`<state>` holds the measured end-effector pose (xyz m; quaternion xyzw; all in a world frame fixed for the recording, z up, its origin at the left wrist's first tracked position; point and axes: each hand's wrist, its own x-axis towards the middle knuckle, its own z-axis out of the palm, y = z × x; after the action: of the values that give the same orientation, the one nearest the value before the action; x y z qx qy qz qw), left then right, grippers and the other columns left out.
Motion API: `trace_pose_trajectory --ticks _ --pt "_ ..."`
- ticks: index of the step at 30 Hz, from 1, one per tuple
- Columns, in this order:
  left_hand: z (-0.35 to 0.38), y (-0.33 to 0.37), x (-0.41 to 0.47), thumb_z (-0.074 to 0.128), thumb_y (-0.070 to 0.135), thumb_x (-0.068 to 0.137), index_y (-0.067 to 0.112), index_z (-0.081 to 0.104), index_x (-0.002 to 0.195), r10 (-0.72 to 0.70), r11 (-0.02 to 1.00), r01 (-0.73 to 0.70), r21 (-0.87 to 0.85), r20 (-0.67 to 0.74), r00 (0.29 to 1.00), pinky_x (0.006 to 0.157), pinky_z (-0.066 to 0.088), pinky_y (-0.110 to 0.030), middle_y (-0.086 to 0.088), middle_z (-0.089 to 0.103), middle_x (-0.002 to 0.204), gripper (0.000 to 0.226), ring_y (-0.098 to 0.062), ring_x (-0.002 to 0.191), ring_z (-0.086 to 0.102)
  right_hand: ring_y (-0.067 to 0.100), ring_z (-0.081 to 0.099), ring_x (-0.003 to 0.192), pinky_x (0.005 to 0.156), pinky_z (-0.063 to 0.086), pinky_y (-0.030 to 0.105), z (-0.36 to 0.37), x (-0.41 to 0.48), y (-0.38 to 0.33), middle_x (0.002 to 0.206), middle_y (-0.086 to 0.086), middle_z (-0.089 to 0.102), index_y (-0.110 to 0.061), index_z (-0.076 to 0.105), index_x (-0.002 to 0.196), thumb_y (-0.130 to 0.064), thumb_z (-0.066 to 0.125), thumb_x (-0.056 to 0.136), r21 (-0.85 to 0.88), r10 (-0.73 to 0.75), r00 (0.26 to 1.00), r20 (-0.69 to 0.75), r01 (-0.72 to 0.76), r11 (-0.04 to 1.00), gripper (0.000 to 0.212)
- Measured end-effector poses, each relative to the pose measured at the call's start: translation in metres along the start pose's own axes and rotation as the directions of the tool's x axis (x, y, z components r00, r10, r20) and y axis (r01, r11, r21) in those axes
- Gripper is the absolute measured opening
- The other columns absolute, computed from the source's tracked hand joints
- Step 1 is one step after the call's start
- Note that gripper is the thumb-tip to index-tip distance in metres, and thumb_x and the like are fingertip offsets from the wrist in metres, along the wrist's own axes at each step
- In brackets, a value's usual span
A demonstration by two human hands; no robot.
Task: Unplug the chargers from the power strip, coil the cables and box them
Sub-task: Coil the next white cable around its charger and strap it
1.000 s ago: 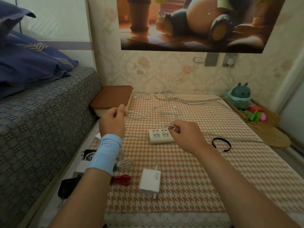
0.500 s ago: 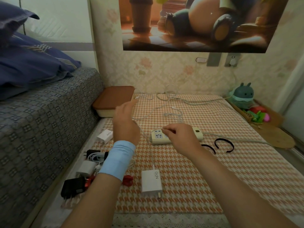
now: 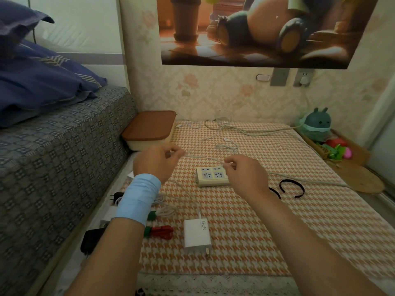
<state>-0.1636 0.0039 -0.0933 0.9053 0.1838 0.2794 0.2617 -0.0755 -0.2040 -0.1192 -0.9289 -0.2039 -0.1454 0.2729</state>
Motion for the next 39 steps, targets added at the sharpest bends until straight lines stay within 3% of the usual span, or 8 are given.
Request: trace_pose_trajectory --ticks 8,13,17,20,28,31,34,39 --pt "-0.016 -0.015 0.013 0.056 0.038 0.094 0.017 0.071 0.089 -0.195 0.961 0.014 -0.275 -0.645 0.739 0.063 0.042 -0.027 0.005 0.065 0.082 0.026 -0.016 0.074 0.058 0.024 0.059 0.064 0.058 0.037 0.032 0.0 0.006 0.026 0.075 0.009 0.067 -0.008 0.068 0.084 -0.032 0.053 0.103 -0.035 -0.04 0.961 0.272 0.052 0.998 0.035" --pt "0.0 -0.04 0.012 0.057 0.019 0.091 0.018 0.07 0.11 -0.258 0.933 0.326 0.15 -0.353 0.899 0.087 0.045 -0.048 -0.016 0.061 0.116 0.023 -0.038 0.11 0.049 0.025 0.058 0.072 0.064 0.04 0.036 -0.005 0.007 0.017 0.081 0.007 0.067 -0.012 0.071 0.09 -0.035 0.049 0.106 0.231 -0.164 0.958 0.235 0.109 0.967 0.036" --pt "0.018 -0.007 0.005 0.046 -0.014 0.075 0.014 0.06 0.128 0.153 0.988 -0.151 0.035 -0.34 0.928 0.097 0.044 -0.043 -0.011 0.059 0.126 0.061 -0.031 0.116 0.05 0.014 0.065 0.098 0.082 0.049 0.033 0.005 -0.001 -0.015 0.113 -0.004 0.072 -0.023 0.063 0.135 -0.031 0.047 0.107 0.202 -0.307 0.925 0.224 0.264 0.943 0.033" --pt "0.027 0.028 -0.008 0.042 0.004 0.095 0.026 0.058 0.129 0.262 0.918 -0.243 -0.312 0.021 0.965 0.089 0.048 -0.026 0.003 0.065 0.115 0.043 -0.011 0.103 0.06 0.013 0.058 0.069 0.059 0.043 0.036 0.013 -0.009 -0.032 0.084 -0.001 0.063 -0.02 0.041 0.135 -0.021 0.045 0.106 0.4 -0.355 0.919 0.171 0.265 0.878 0.029" --pt "0.02 0.026 -0.007 0.052 0.051 0.091 0.022 0.044 0.048 0.236 0.965 -0.246 0.095 0.103 0.966 0.047 0.029 -0.026 0.002 0.046 0.049 0.052 -0.016 0.049 0.045 0.014 0.066 0.086 0.067 0.054 0.037 0.008 -0.013 -0.033 0.093 0.0 0.069 -0.029 0.044 0.127 -0.017 0.063 0.097 0.573 -0.346 0.922 0.173 0.192 0.797 0.038" --pt "0.015 0.018 -0.006 0.065 0.045 0.085 0.011 0.043 0.052 0.193 0.96 -0.195 -0.203 -0.033 0.981 0.051 0.032 -0.028 0.004 0.039 0.049 0.052 -0.014 0.049 0.037 0.001 0.058 0.112 0.086 0.044 0.015 0.01 -0.011 -0.024 0.125 -0.012 0.065 -0.03 0.048 0.14 -0.022 0.065 0.097 0.453 -0.288 0.924 0.253 0.15 0.879 0.048" --pt "0.004 0.01 -0.003 0.068 0.028 0.089 0.012 0.036 0.054 0.075 0.806 -0.13 -0.577 -0.118 0.99 0.055 0.03 -0.028 0.003 0.03 0.052 0.05 -0.012 0.053 0.03 0.011 0.05 0.132 0.108 0.041 0.031 0.016 -0.014 -0.011 0.15 -0.01 0.049 -0.034 0.056 0.133 -0.031 0.067 0.095 0.351 -0.26 0.888 0.379 0.122 0.928 0.039" --pt "-0.01 0.001 -0.001 0.061 0.035 0.091 0.019 0.051 0.05 0.17 0.715 -0.022 -0.699 0.143 0.975 0.07 0.041 -0.031 0.008 0.045 0.052 0.045 -0.011 0.059 0.044 0.007 0.026 0.149 0.114 0.032 0.032 0.019 -0.018 -0.02 0.163 -0.014 0.024 -0.046 0.017 0.153 -0.04 0.071 0.092 0.487 -0.3 0.901 0.314 0.118 0.866 0.081"
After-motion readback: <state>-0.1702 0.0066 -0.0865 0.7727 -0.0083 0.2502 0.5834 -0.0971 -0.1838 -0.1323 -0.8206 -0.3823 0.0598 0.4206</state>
